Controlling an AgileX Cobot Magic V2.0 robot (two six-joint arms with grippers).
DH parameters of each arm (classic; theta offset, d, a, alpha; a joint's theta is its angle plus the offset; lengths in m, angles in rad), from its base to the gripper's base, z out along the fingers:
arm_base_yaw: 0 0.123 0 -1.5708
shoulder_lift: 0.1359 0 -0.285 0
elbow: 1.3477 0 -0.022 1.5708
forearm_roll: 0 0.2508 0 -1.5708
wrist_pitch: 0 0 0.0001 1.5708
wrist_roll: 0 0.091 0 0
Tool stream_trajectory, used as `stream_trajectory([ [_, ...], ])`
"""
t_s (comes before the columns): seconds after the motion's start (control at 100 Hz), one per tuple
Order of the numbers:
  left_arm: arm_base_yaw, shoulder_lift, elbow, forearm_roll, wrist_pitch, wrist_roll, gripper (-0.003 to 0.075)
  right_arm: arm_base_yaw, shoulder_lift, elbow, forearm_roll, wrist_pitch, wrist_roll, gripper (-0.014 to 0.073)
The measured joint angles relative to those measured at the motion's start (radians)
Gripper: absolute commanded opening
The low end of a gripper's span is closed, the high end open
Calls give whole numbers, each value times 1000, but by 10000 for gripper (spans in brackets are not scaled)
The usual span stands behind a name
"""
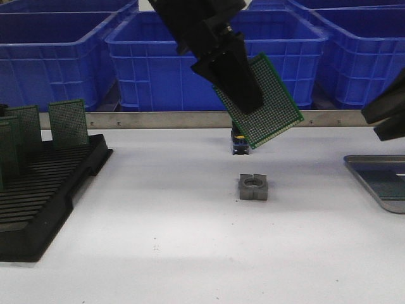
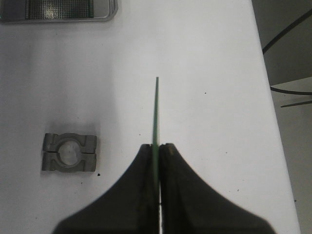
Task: Place circuit board on tray
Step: 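Bring the right gripper to the held board and grasp its edge, then open the left gripper and carry the board toward the tray with the right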
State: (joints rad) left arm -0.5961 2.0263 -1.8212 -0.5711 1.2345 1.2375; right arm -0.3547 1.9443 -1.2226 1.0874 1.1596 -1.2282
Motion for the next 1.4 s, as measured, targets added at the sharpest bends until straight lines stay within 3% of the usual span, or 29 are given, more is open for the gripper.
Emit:
stream_trajectory([
  [0.4,0,0,0,0,0,-1,-18,199,-275,0,-100,29,-246,475],
  [0.87,0,0,0,0,0,-1,-18,385,-301,16,-145,39,-262,475],
  [1.27,0,0,0,0,0,-1,-18,421,-239,44,-170,37,-258,472],
  [1.4,0,0,0,-4,0,-2,-18,446,-222,46,-170,14,-258,381],
])
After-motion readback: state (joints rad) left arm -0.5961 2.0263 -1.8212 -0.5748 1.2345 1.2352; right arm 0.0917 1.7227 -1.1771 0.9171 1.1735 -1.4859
